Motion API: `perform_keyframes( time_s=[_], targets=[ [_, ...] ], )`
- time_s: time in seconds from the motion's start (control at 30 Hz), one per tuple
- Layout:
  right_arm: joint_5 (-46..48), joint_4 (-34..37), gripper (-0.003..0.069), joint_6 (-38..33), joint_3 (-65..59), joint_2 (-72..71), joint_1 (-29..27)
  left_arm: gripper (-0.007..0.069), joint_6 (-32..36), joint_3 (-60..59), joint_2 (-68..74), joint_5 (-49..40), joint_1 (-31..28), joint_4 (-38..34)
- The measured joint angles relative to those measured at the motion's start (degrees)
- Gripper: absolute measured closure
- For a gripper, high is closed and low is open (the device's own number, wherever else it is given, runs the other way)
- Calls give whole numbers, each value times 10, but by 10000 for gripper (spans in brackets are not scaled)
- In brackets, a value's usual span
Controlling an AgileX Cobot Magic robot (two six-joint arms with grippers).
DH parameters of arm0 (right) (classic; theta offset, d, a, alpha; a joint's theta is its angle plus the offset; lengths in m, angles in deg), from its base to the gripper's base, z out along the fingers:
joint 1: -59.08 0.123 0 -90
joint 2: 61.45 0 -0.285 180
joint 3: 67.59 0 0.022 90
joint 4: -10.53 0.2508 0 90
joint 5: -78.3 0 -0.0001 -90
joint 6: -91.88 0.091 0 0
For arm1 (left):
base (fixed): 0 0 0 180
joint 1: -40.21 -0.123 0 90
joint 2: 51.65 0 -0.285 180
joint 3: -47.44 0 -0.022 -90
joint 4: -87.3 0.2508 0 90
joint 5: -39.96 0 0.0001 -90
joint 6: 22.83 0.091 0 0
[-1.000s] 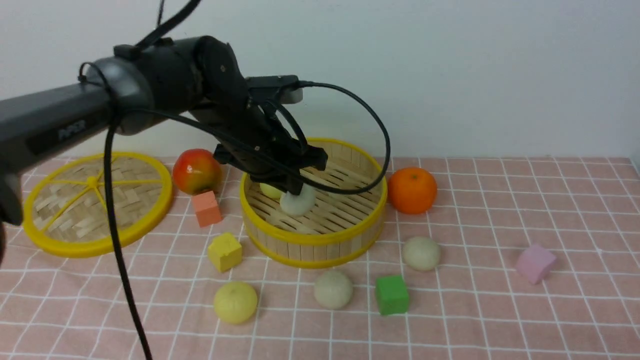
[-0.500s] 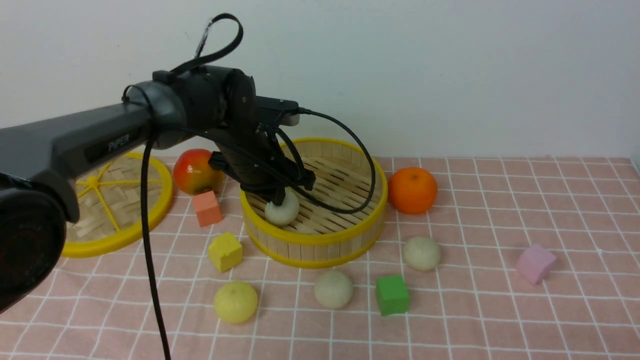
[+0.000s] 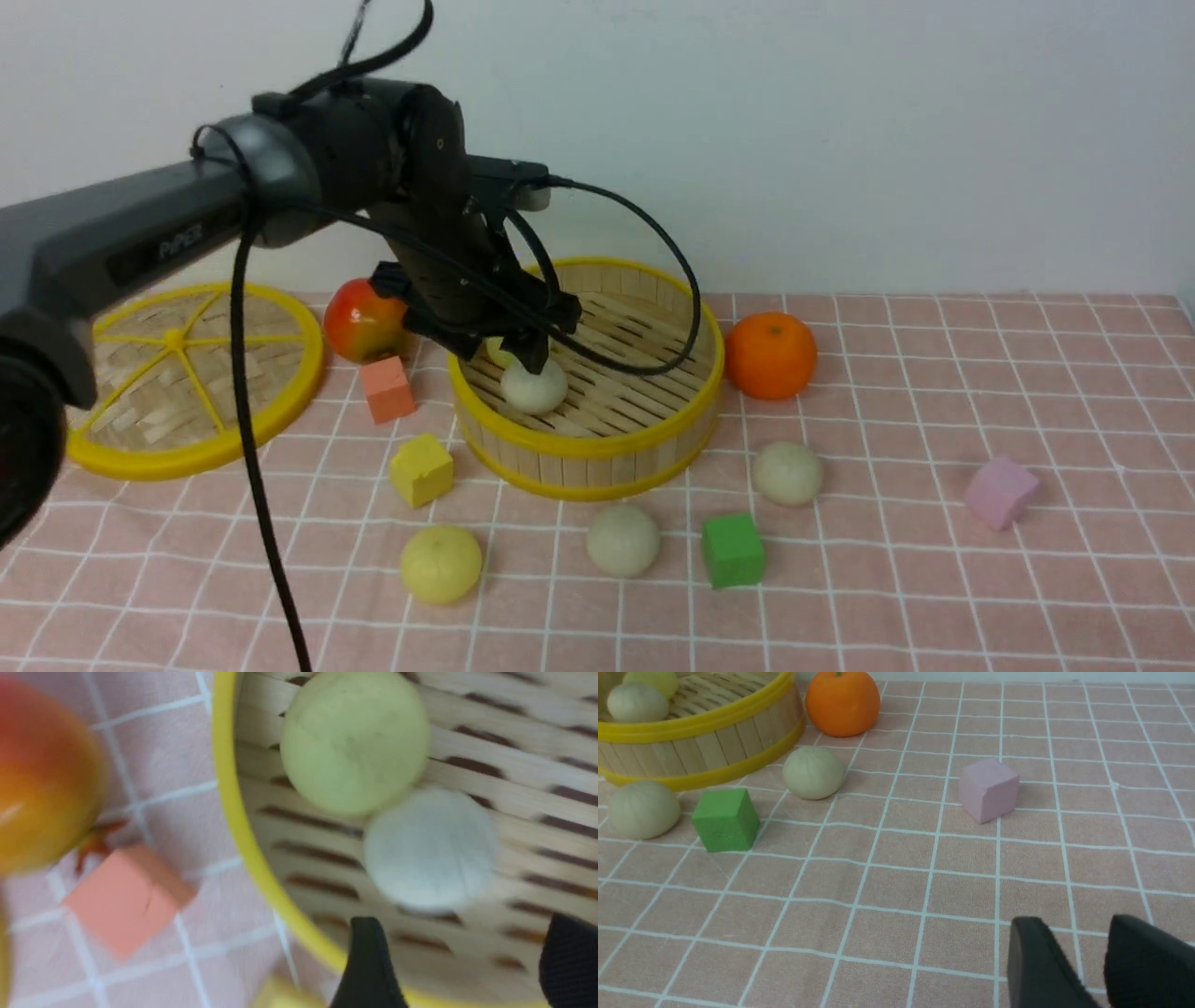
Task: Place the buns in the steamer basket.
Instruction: Use the left arm to grab a steamed stuffed bun
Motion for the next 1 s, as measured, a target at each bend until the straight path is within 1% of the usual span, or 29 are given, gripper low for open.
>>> perform_keyframes(
  time_s=[0.03, 0.07, 0.1, 0.13, 0.17, 0.2, 0.23, 0.27, 0.3, 0.33, 0.4, 0.47, 0.5, 0.53, 0.67, 0.73, 0.77, 0.8, 0.83, 0.87, 0.9, 1.0],
  targets=[
    [0, 0, 419, 0, 0, 0, 0, 173, -3, -1, -4, -2, 0, 0],
    [0, 0, 419, 0, 0, 0, 0, 210, -6, -13, -36, -14, 1, 0],
    [0, 0, 419, 0, 0, 0, 0, 295, -9, -36, -72, -17, 6, 3],
    [0, 0, 419, 0, 0, 0, 0, 347, -10, -54, -92, -17, 9, 4],
    [0, 0, 419, 0, 0, 0, 0, 415, -12, -81, -116, -16, 14, 4],
    [0, 0, 419, 0, 0, 0, 0, 429, -12, -86, -120, -16, 15, 4],
    [0, 0, 419, 0, 0, 0, 0, 550, -11, -136, -156, -16, 24, 4],
    [0, 0, 419, 0, 0, 0, 0, 562, -11, -149, -159, -16, 26, 4],
    [0, 0, 419, 0, 0, 0, 0, 631, -12, -202, -184, -16, 32, 3],
    [0, 0, 419, 0, 0, 0, 0, 637, -13, -208, -186, -16, 33, 3],
    [0, 0, 419, 0, 0, 0, 0, 638, -18, -288, -202, -12, 35, 3],
    [0, 0, 419, 0, 0, 0, 0, 636, -18, -324, -202, 3, 34, 4],
    [0, 0, 419, 0, 0, 0, 0, 627, -18, -345, -200, 24, 34, 5],
    [0, 0, 419, 0, 0, 0, 0, 622, -18, -348, -198, 32, 34, 5],
    [0, 0, 419, 0, 0, 0, 0, 515, -20, -372, -183, 88, 34, 4],
    [0, 0, 419, 0, 0, 0, 0, 433, -20, -372, -173, 115, 34, 4],
    [0, 0, 419, 0, 0, 0, 0, 413, -20, -372, -169, 122, 34, 4],
    [0, 0, 419, 0, 0, 0, 0, 372, -21, -372, -160, 131, 34, 4],
    [0, 0, 419, 0, 0, 0, 0, 372, -20, -372, -160, 132, 34, 4],
    [0, 0, 419, 0, 0, 0, 0, 335, -21, -372, -147, 138, 34, 4],
    [0, 0, 419, 0, 0, 0, 0, 323, -21, -372, -139, 141, 34, 5],
    [0, 0, 419, 0, 0, 0, 0, 312, -21, -372, -127, 147, 34, 12]
  ],
)
